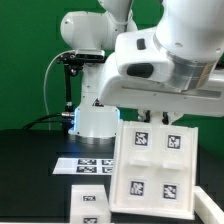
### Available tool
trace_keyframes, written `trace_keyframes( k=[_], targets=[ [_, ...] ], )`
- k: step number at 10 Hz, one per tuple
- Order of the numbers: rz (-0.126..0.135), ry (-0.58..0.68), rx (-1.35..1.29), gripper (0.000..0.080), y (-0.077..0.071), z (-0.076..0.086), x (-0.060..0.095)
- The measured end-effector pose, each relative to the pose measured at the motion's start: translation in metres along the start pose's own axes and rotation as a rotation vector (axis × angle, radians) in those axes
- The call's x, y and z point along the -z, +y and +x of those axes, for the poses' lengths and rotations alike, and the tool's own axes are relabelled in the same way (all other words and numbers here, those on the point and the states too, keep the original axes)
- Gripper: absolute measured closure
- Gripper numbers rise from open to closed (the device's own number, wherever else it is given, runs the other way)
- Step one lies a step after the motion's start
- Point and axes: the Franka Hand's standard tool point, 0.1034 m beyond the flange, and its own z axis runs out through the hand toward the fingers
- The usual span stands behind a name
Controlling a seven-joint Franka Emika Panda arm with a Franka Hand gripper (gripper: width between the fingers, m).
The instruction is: Assemble cabinet
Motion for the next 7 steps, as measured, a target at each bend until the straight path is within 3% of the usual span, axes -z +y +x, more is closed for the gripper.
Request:
trace_keyframes(
  k=[1,3,5,7],
  targets=[
    [-0.001,-0.055,-0.013,0.0577,-0.001,-0.006,0.005],
    [-0.029,-0.057,-0.016,0.0577,-0.007,-0.004,0.009],
    [-0.028,-0.053,0.022,0.0577,-0.006,-0.001,0.009],
    [-0.025,-0.031,0.120,0.0577,-0.014,0.008,0.015]
  ],
)
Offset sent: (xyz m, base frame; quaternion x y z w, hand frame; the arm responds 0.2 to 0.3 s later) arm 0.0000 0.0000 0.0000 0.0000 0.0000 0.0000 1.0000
